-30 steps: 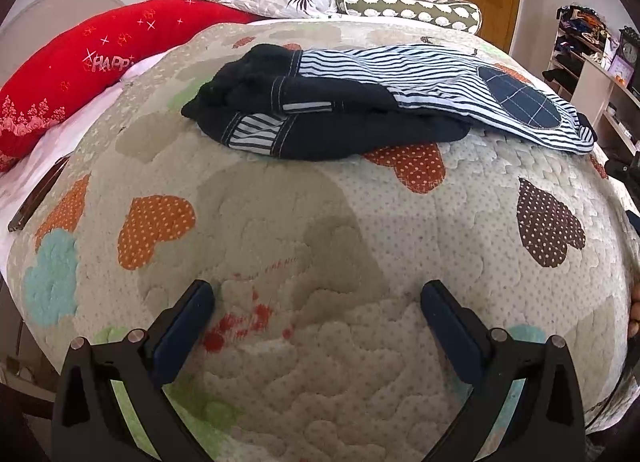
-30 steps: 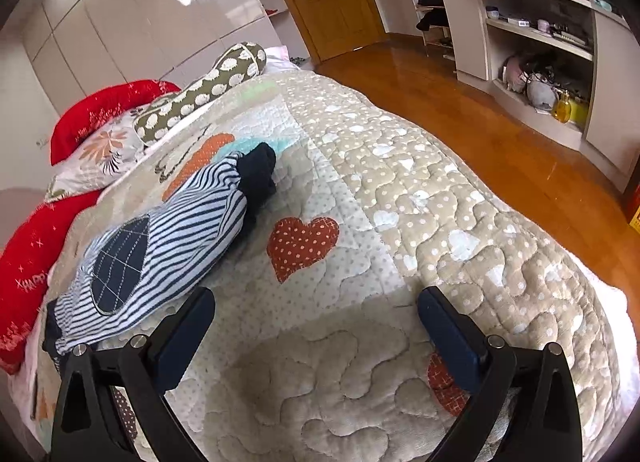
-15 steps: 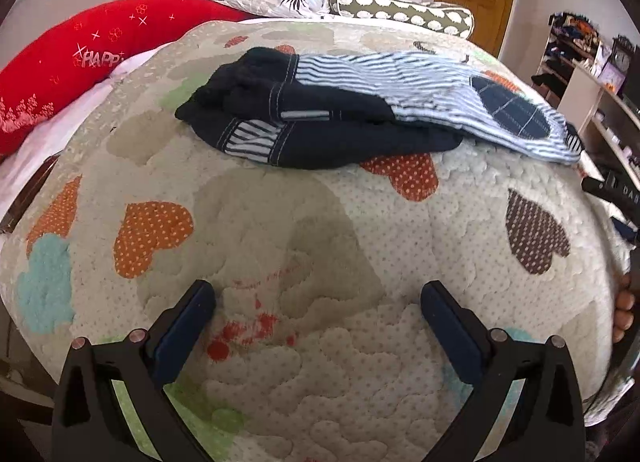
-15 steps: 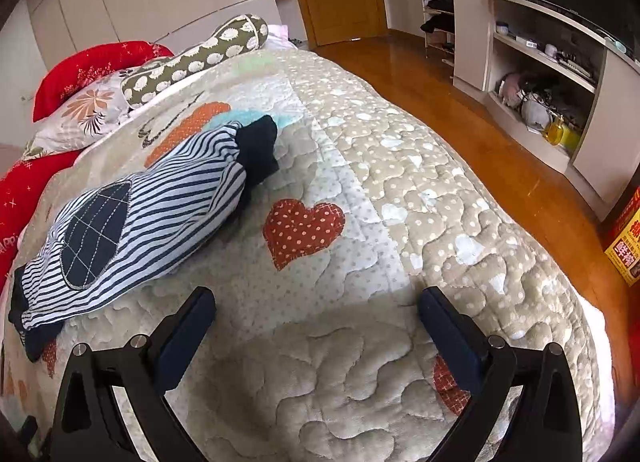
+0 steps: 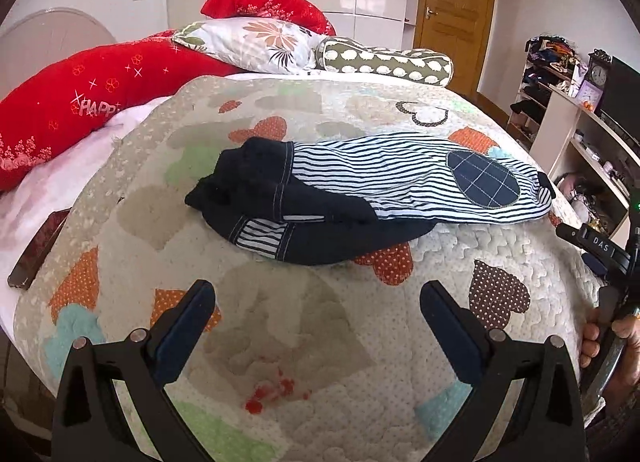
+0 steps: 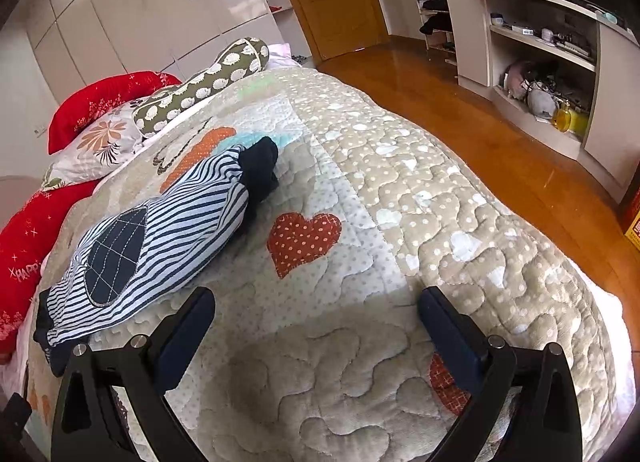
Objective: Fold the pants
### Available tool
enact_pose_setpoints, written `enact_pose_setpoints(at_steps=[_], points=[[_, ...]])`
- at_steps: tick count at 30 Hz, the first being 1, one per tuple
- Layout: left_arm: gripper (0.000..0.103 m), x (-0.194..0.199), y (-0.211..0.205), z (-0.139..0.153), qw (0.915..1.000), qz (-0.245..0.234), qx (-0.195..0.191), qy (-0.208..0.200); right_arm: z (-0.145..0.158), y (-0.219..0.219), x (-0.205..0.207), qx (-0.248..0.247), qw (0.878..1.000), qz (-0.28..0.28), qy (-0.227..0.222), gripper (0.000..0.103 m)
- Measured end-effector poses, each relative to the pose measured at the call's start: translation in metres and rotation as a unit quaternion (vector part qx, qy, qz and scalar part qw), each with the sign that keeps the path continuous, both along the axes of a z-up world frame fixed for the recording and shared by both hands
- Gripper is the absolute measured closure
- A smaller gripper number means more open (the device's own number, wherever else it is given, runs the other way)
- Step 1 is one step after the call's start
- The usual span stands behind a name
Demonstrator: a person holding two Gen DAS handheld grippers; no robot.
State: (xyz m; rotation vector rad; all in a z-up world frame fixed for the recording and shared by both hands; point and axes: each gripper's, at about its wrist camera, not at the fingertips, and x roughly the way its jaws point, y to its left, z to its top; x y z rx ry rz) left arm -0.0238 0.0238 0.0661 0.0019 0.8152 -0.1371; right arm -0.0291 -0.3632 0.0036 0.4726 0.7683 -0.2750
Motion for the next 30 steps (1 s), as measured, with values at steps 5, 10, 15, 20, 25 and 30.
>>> enact_pose_setpoints(at_steps=[5, 10, 15, 20, 25, 30], points=[[0.001, 0.003, 0.005, -0.007, 0.9998, 0.001, -0.006, 0.018, 0.000, 0.002, 0.001, -0.010, 1.000, 0.000, 0.009, 0.000], [0.001, 0.006, 0.007, -0.014, 0.9993, -0.003, -0.013, 0.035, 0.000, 0.003, 0.002, -0.013, 1.000, 0.000, 0.012, 0.000], [0.001, 0.004, 0.008, -0.016, 0.9992, -0.001, -0.013, 0.039, -0.001, 0.004, 0.003, -0.017, 1.000, 0.000, 0.014, 0.000], [0.001, 0.002, 0.006, -0.014, 0.9993, -0.002, -0.010, 0.037, -0.001, 0.004, 0.004, -0.015, 1.000, 0.000, 0.012, 0.000], [0.001, 0.000, 0.002, -0.012, 0.9994, -0.006, -0.008, 0.034, -0.001, 0.004, 0.003, -0.014, 1.000, -0.001, 0.010, 0.000], [0.001, 0.000, 0.000, -0.009, 0.9994, -0.010, -0.005, 0.033, -0.001, 0.004, 0.003, -0.013, 1.000, 0.000, 0.011, 0.000]])
